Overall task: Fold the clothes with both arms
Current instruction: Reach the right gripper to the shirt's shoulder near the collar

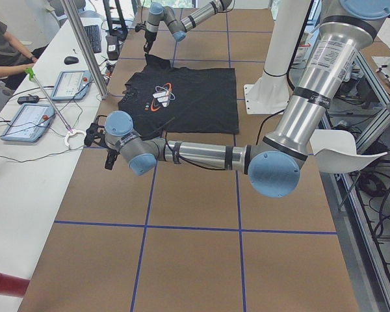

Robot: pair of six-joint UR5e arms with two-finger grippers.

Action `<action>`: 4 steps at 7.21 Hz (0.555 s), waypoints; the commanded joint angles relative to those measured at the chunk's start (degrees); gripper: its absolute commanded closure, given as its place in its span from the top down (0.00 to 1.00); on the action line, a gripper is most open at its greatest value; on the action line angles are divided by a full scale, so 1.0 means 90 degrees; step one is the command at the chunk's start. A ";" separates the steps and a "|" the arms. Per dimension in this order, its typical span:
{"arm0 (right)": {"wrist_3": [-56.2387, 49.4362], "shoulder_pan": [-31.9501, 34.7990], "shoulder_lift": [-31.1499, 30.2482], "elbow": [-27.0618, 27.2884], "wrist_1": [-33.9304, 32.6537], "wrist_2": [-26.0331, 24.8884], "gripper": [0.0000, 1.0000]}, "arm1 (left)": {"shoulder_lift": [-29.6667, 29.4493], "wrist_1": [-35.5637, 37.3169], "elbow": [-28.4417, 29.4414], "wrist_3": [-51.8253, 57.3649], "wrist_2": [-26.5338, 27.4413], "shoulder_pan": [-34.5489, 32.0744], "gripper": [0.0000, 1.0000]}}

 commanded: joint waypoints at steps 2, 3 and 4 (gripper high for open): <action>0.0206 -0.0929 0.0716 0.0009 -0.0034 -0.0731 0.00 | -0.0004 0.0000 0.0000 -0.0001 0.0000 -0.0002 1.00; 0.0575 -0.1263 0.0942 -0.0069 -0.0044 -0.1212 0.00 | 0.0005 0.0000 0.0000 -0.0001 -0.0010 -0.0002 1.00; 0.0608 -0.1382 0.1147 -0.0273 -0.0044 -0.1400 0.00 | 0.0006 0.0000 0.0000 -0.0001 -0.0010 -0.0002 1.00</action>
